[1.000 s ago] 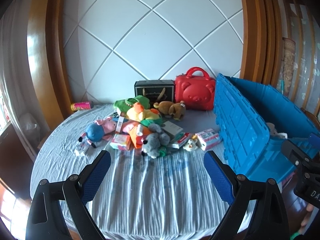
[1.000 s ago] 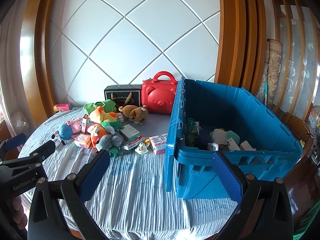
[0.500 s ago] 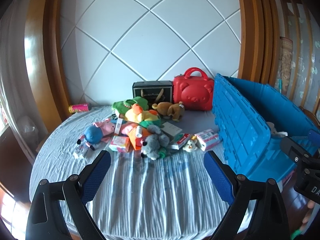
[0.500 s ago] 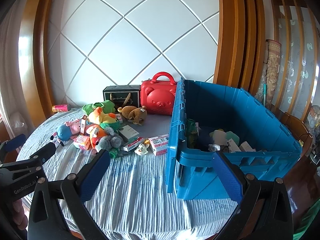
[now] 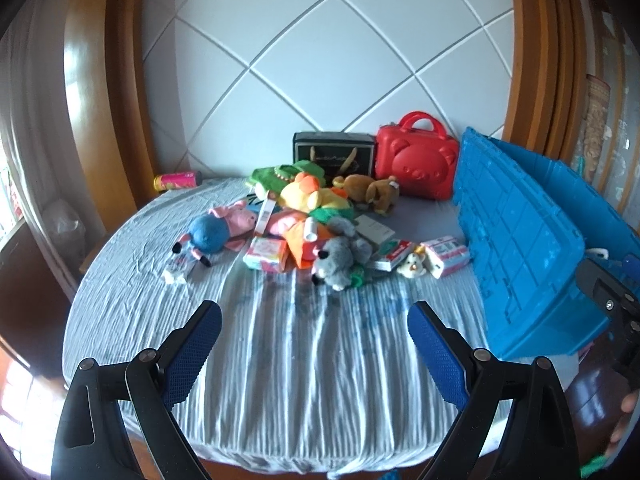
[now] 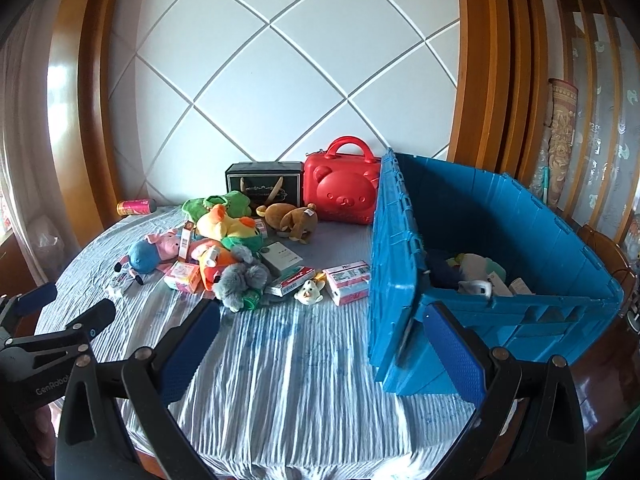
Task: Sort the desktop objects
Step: 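Reach the left tool to the pink Kotex pack while the right tool reaches the grey plush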
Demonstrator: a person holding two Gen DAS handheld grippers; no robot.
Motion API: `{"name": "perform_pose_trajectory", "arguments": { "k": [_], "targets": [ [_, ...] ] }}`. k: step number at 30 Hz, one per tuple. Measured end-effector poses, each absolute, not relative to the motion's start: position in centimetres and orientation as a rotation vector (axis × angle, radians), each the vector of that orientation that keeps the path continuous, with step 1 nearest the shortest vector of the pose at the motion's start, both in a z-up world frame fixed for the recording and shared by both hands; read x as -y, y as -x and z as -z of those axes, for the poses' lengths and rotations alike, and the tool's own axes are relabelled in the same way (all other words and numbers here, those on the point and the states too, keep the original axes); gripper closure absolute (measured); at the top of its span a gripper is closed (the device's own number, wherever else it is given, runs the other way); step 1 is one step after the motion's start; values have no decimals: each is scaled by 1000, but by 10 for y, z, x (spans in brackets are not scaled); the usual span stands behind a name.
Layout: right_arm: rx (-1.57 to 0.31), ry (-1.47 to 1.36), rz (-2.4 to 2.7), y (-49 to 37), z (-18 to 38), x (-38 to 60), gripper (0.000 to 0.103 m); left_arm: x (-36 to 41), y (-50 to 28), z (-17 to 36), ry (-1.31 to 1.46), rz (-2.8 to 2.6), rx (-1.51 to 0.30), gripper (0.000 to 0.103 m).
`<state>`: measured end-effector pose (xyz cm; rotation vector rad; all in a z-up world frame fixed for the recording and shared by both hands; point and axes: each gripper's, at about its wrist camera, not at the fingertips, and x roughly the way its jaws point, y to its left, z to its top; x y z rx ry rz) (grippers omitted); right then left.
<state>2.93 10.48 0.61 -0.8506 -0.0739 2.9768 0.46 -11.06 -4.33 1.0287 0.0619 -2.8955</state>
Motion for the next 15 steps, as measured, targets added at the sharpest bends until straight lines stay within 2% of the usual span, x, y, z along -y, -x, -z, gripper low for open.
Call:
{"name": "perform_pose_trajectory", "arguments": {
  "k": [6, 15],
  "targets": [
    [117, 1048, -2992, 18, 37, -73, 0, 152, 37, 99, -1210, 2719, -95, 8],
    [67, 1403, -2989, 150, 126, -34, 0, 206, 139, 175, -1447, 2485, -83, 8]
  ]
}}
